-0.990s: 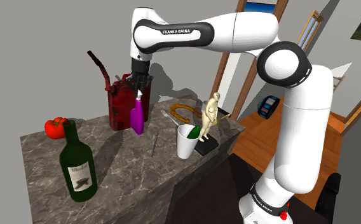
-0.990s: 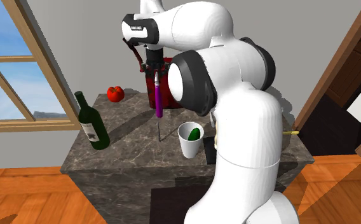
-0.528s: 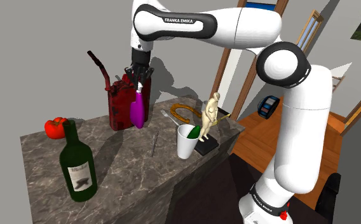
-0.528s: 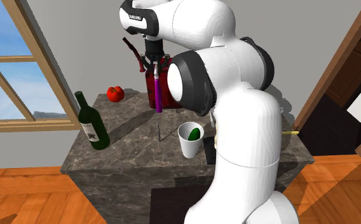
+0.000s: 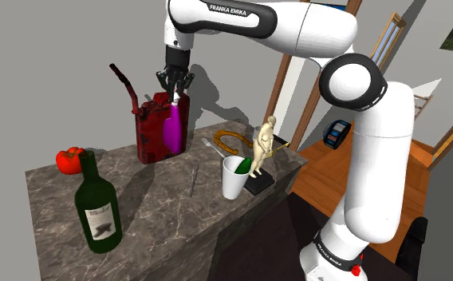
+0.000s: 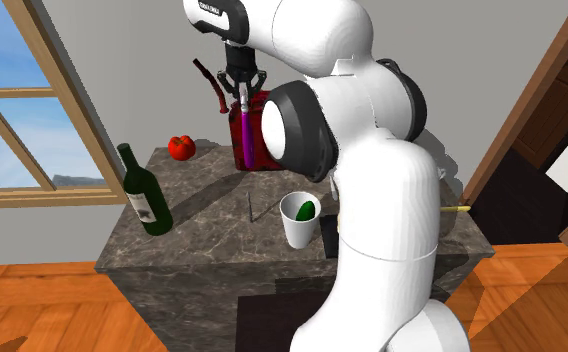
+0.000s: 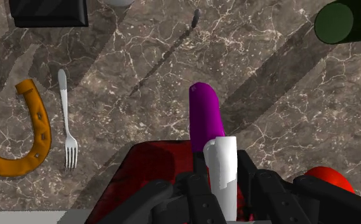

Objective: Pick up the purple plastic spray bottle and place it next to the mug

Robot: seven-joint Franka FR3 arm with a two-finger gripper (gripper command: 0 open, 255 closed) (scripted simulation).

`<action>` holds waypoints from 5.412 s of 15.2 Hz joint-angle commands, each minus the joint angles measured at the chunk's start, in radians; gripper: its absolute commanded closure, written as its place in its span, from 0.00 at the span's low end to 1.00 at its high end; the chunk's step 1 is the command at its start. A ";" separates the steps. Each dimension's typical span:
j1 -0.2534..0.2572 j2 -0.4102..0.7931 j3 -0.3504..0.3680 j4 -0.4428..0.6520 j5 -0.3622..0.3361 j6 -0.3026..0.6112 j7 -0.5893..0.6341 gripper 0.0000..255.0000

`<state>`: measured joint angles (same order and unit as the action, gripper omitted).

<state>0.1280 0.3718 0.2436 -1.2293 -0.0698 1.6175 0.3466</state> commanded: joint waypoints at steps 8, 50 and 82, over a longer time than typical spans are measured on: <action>-0.120 -0.140 -0.043 -0.175 0.046 0.037 -0.151 1.00; -0.488 -0.207 -0.306 -0.444 0.113 0.226 -0.790 1.00; -0.489 -0.205 -0.307 -0.480 0.114 0.265 -0.794 0.00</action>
<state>-0.3615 0.1673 -0.0638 -1.7174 0.0440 1.8909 -0.4481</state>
